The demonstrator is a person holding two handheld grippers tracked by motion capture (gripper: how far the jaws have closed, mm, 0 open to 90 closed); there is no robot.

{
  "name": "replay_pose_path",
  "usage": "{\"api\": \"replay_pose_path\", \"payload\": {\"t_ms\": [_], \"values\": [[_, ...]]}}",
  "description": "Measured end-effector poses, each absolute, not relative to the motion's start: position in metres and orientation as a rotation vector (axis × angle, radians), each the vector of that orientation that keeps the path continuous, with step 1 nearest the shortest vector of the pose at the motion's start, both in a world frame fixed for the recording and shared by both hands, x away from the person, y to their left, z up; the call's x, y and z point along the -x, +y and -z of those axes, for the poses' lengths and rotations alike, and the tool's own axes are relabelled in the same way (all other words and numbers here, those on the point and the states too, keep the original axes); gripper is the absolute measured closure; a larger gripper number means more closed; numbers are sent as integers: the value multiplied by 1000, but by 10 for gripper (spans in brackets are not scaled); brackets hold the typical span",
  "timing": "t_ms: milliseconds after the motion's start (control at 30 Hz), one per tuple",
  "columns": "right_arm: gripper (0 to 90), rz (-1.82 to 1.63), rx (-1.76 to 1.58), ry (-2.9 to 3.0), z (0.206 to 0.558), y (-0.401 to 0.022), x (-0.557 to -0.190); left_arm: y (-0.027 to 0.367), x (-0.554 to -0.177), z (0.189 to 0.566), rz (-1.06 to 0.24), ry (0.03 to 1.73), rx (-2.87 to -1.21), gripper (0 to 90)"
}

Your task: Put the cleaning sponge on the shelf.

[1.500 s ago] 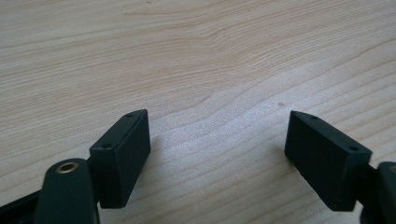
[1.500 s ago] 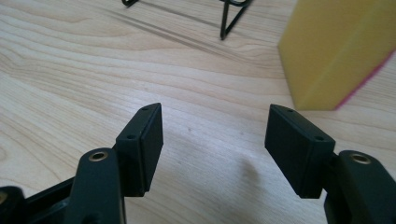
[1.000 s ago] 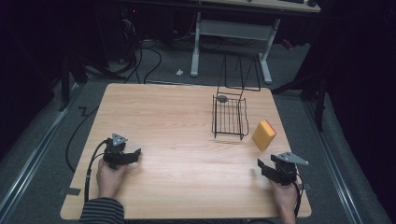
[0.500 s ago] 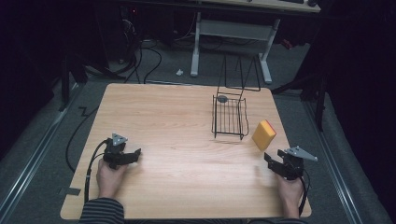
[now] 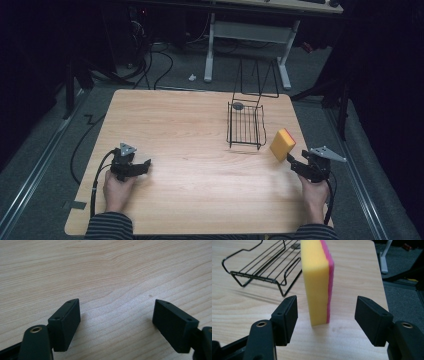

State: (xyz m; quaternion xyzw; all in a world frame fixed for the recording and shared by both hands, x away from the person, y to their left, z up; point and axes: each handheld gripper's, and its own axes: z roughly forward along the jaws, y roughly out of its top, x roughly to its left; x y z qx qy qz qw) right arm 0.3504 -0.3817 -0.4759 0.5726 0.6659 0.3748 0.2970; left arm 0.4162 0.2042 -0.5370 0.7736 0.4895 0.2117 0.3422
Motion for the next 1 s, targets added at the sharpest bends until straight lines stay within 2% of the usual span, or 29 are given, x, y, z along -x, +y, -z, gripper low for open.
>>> {"api": "replay_pose_path", "payload": {"t_ms": [500,1000], "values": [[352,-1013,-1484,1777,458,-377,-377,204,-416,537,-550,1271,-2012,229],[368,-1042,-1532,1818,476,-374,-402,204,-416,537,-550,1271,-2012,229]]}}
